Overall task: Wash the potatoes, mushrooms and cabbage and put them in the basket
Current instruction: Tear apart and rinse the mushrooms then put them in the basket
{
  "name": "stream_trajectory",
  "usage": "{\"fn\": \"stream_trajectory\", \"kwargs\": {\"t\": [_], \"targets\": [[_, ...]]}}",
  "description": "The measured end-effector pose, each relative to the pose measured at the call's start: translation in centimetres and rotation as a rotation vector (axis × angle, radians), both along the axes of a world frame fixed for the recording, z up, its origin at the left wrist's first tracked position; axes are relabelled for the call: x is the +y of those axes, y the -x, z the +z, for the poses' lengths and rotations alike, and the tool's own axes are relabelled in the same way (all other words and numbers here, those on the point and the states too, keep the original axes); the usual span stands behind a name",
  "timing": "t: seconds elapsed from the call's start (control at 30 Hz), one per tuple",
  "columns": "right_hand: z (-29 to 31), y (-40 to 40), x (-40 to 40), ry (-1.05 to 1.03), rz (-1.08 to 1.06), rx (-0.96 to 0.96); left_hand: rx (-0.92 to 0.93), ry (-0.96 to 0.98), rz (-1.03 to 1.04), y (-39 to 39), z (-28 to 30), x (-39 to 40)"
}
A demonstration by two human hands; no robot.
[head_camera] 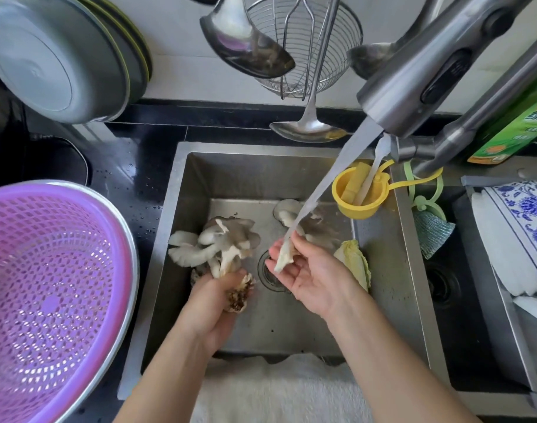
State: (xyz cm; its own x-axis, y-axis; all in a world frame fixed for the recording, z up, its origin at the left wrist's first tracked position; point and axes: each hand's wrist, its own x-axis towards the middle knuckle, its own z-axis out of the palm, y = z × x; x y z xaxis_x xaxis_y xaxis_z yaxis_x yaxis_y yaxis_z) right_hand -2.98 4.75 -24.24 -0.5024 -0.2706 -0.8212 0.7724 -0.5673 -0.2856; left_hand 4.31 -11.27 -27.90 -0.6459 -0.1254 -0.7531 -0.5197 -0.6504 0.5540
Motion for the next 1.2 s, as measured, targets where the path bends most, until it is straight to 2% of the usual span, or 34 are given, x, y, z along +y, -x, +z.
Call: {"fn": "stream_trajectory", "kwargs": {"t": [0.1,0.2,0.37,0.47,0.53,0.6,0.67,0.73,0.87,0.97,1.07,1.2], "targets": [[-0.1,-0.1,-0.7,0.050,0.025,-0.018,-0.035,-0.044,0.042,0.8,1.0,-0.1],[0.0,0.7,-1.3,0.125,0.020,-0.051,-0.057,0.002,0.027,1.2,1.5,-0.1],[-0.5,2.4,-1.1,0.307,-0.127,-0.100,-0.067,0.007,0.009,1.5,1.9,-0.1],[-0.8,2.5,-0.7,0.359,-0.035,-0.040,-0.068,-0.004,0.008,1.5,2.1,-0.1],[-0.8,2.4,-0.8,0.269,0.081,0.012,-0.074,-0.015,0.015,1.5,2.2,0.0],[-0.8,2.0,-1.2,0.087,0.193,0.069,-0.077,-0.021,0.020,1.6,2.3,0.0],[-1.3,1.6,-1.6,-0.105,0.259,0.150,-0.080,-0.025,0.023,1.7,2.4,0.1],[-2.0,1.1,-1.6,-0.205,0.304,0.227,-0.082,-0.027,0.022,1.6,2.4,0.0],[-2.6,0.5,-0.4,-0.066,0.237,0.303,-0.066,-0.030,0.021,1.4,2.5,-0.4],[-2.4,0.7,-0.2,-0.109,0.237,0.314,-0.061,-0.034,0.027,1.5,2.3,-0.5],[-2.2,1.4,-1.3,-0.152,0.338,0.228,-0.051,-0.043,0.020,1.6,2.2,-0.3],[-2.2,2.7,-2.4,-0.122,0.291,0.107,-0.067,-0.051,0.030,1.5,2.2,-0.1]]}}
